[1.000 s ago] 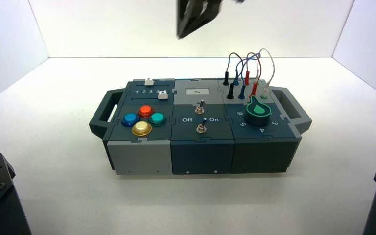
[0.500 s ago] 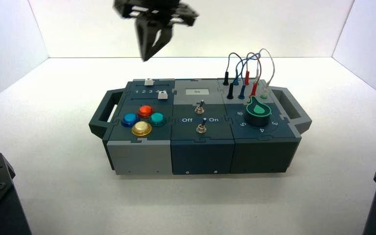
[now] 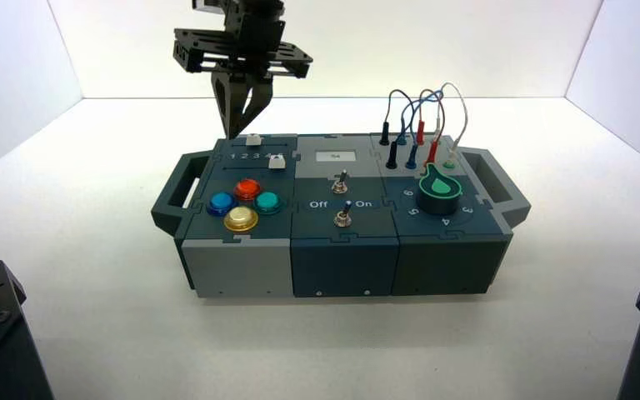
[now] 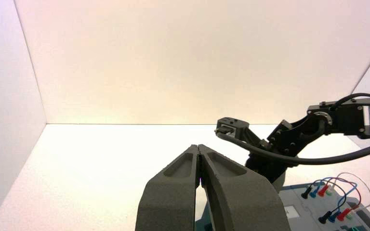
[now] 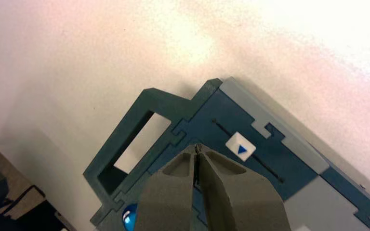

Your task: Move the top slider to position 5.

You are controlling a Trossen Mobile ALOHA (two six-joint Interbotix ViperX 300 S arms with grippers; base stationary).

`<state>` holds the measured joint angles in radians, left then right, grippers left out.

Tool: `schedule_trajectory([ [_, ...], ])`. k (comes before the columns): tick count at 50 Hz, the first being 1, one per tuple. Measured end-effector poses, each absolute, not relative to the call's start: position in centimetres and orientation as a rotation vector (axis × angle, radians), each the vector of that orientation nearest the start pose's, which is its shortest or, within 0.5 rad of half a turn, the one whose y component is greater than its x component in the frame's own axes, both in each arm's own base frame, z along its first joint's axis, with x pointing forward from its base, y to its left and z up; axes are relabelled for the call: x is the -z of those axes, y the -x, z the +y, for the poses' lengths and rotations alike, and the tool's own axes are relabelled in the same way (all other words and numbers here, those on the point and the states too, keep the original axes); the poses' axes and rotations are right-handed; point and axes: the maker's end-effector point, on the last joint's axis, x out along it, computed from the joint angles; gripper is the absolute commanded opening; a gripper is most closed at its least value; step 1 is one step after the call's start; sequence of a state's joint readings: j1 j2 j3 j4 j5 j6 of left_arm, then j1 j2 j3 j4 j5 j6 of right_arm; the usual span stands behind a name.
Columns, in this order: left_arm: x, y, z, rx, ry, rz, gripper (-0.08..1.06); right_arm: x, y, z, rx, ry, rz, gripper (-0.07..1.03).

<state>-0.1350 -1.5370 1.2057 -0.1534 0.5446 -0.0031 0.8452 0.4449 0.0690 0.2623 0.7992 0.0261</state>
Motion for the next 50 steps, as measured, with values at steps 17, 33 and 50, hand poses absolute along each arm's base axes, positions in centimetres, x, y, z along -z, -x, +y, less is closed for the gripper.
schedule_trajectory([
  [17, -25.8, -15.5, -3.5, 0.199, 0.129, 0.223, -0.03, -5.0, -31.0, 39.2, -0.72, 0.279, 1.348, -0.02],
  [33, -25.9, -15.5, -3.5, 0.199, 0.127, 0.218, -0.03, -4.9, -32.9, 37.6, -0.676, 0.255, 1.346, -0.02],
  [50, -25.9, -15.5, -3.5, 0.198, 0.128, 0.219, -0.03, -4.7, -33.4, 37.0, -0.66, 0.249, 1.35, -0.02],
])
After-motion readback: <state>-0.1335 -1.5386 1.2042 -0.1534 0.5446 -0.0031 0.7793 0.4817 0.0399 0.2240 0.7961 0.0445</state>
